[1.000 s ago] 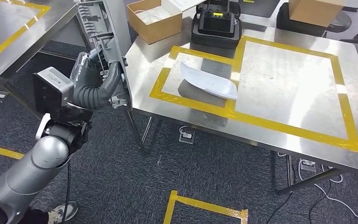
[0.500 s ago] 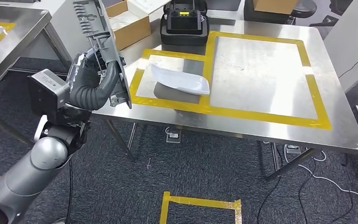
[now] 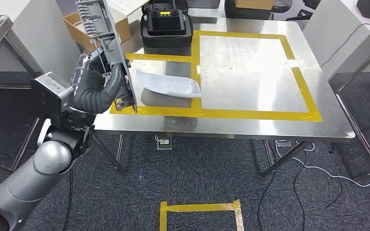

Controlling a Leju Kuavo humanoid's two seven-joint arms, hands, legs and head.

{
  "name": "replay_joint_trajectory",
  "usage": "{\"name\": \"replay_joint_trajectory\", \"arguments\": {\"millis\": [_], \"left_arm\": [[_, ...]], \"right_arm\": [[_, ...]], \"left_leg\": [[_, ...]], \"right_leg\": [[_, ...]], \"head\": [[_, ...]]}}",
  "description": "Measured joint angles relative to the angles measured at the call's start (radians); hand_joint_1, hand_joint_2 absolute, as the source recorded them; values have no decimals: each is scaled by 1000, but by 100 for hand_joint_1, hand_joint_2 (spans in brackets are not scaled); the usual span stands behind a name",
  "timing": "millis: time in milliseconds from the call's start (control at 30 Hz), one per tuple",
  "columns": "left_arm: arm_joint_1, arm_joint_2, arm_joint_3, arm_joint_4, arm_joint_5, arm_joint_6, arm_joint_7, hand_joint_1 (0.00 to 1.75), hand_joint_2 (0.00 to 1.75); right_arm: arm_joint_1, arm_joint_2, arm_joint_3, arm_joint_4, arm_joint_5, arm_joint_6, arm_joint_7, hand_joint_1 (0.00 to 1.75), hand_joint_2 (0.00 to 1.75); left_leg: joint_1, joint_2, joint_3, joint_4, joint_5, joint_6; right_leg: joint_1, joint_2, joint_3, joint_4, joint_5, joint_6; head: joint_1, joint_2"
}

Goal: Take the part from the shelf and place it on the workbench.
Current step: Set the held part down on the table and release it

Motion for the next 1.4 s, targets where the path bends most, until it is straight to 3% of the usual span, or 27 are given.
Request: {"name": "replay_joint_trajectory", "arguments": {"millis": [67,100,133,200,267,367,433,500,567,600,633,700,767,933,1000,1067,1100,1133,1167,1233,1267,1400], "left_arm": [[2,-1,1,0,-1,3,-6,175,175],[4,-1,1,0,-1,6,-10,175,175],[6,-2,1,0,-4,9,-15,175,175],[8,-3,3,-1,-14,13,-23,175,175],[9,-4,5,-3,-21,15,-30,175,175],[9,-8,6,-5,29,10,-47,175,175],[11,-12,6,-5,59,-1,-63,175,175],[13,-17,1,-4,36,-8,-80,175,175],[13,-24,-5,-4,0,-8,-91,175,175],[14,-27,-8,-4,-10,-7,-92,175,175],[15,-30,-10,-4,-15,-5,-91,175,175],[16,-34,-14,-4,-20,-2,-88,175,175],[16,-38,-14,-5,-23,1,-87,175,175],[17,-43,-11,-8,-23,15,-88,175,175],[17,-45,-10,-9,-23,16,-90,175,175],[18,-47,-10,-10,-21,16,-94,175,175],[19,-48,-10,-10,-20,16,-96,175,175],[20,-50,-10,-9,-17,16,-99,175,175],[20,-52,-10,-9,-16,17,-102,175,175],[20,-57,-10,-9,-14,19,-109,175,175],[21,-59,-11,-8,-14,19,-113,175,175],[25,-65,-11,-1,-8,22,-122,175,175]], "right_arm": [[-2,0,0,0,1,-6,-4,0,175],[-2,1,0,0,2,-9,-6,0,175],[-2,1,0,0,4,-11,-7,0,175],[0,2,0,0,8,-16,-8,0,175],[4,0,0,0,11,-18,-8,0,175],[5,-2,0,0,16,-20,-7,0,175],[4,-2,0,0,20,-22,-6,0,175],[2,-2,0,0,21,-24,-7,0,175],[2,-1,0,0,21,-25,-7,0,175],[3,0,0,0,21,-25,-7,0,175],[5,0,0,0,21,-26,-7,0,175],[6,1,0,0,21,-28,-7,0,175],[6,0,0,0,21,-31,-7,0,175],[7,-2,0,0,21,-33,-7,0,175],[6,-2,0,0,21,-34,-7,0,175],[6,-2,0,0,21,-36,-8,0,175],[6,-2,0,0,21,-37,-8,0,175],[6,-2,0,0,21,-37,-9,0,175],[6,-2,0,0,21,-38,-9,0,175],[8,-2,0,0,21,-38,-9,0,175],[10,-3,0,0,21,-38,-9,0,175],[12,-8,0,0,23,-38,-6,0,175]], "left_leg": [[-1,18,2,0,-4,2],[-2,24,4,0,-6,2],[-3,29,6,0,-8,1],[-5,35,14,-2,-13,-1],[-6,37,18,-7,-15,-6],[-4,35,21,-20,-13,-21],[-6,26,18,-11,-26,-28],[-8,16,-22,69,-70,-27],[-11,12,-87,180,-110,-28],[-12,13,-108,208,-108,-30],[-12,14,-112,201,-85,-31],[-12,19,-76,107,-11,-33],[-14,23,-34,22,20,-28],[-11,19,-8,-3,1,4],[-8,18,7,-4,-7,12],[-8,17,18,-4,-16,14],[-8,16,24,-4,-21,13],[-8,14,31,-4,-27,11],[-8,13,40,-4,-34,10],[-8,9,59,-7,-48,6],[-7,6,66,-11,-53,2],[-5,3,84,-19,-57,-23]], "right_leg": [[-3,-17,-65,117,-39,6],[-3,-19,-81,139,-34,5],[-3,-20,-77,122,-10,1],[3,-18,-23,0,65,-18],[11,-17,28,-107,104,-38],[18,-19,47,-145,99,-52],[13,-23,64,-174,106,-55],[10,-25,79,-195,112,-58],[11,-23,81,-193,106,-62],[11,-21,82,-189,102,-62],[11,-19,83,-184,95,-61],[9,-15,87,-167,79,-54],[11,-12,84,-146,62,-44],[11,-12,81,-112,43,-22],[5,-15,39,-29,11,-8],[-1,-18,-37,91,-31,3],[-3,-19,-67,128,-36,5],[-3,-20,-81,132,-21,3],[-2,-20,-76,96,16,-1],[2,-20,-36,-28,102,-15],[6,-20,-19,-76,120,-24],[15,-19,19,-147,118,-53]], "head": [[1,0],[1,0],[1,0],[0,0],[0,0],[0,0],[-3,0],[-7,0],[-8,0],[-8,0],[-8,0],[-8,0],[-8,0],[-7,0],[-3,0],[-1,0],[0,0],[0,0],[0,0],[0,0],[0,0],[2,0]]}}
